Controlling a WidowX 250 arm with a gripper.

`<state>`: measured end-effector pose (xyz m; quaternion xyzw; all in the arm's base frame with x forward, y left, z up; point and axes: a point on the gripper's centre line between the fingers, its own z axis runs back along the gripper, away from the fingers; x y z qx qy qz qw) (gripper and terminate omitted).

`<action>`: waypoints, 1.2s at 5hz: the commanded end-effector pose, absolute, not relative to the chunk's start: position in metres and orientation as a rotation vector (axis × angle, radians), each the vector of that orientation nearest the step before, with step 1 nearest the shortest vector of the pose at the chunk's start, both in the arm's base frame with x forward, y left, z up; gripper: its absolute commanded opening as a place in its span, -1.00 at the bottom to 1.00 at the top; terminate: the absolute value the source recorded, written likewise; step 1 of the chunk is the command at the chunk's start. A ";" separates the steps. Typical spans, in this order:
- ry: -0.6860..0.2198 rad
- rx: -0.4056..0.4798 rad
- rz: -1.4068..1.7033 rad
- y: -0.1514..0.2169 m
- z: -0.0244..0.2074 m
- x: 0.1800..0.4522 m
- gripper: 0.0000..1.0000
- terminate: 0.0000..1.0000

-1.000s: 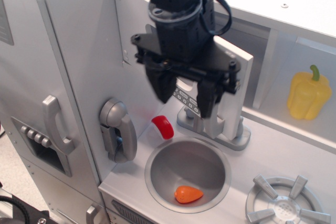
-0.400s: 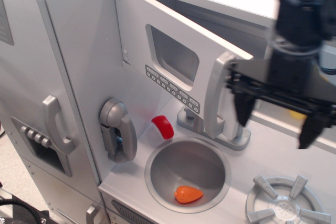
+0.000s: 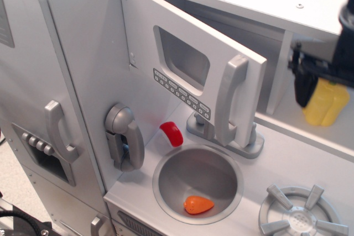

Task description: Open microwave

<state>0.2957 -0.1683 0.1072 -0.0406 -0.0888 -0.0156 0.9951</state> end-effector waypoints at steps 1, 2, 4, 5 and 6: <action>-0.209 -0.086 -0.013 -0.146 0.134 0.323 1.00 -1.00; -0.155 -0.058 -0.054 -0.124 0.122 0.310 1.00 -1.00; -0.138 -0.046 -0.110 -0.075 0.111 0.261 1.00 -1.00; -0.143 -0.080 -0.121 -0.051 0.119 0.240 1.00 -1.00; -0.154 -0.091 -0.114 -0.021 0.128 0.223 1.00 -1.00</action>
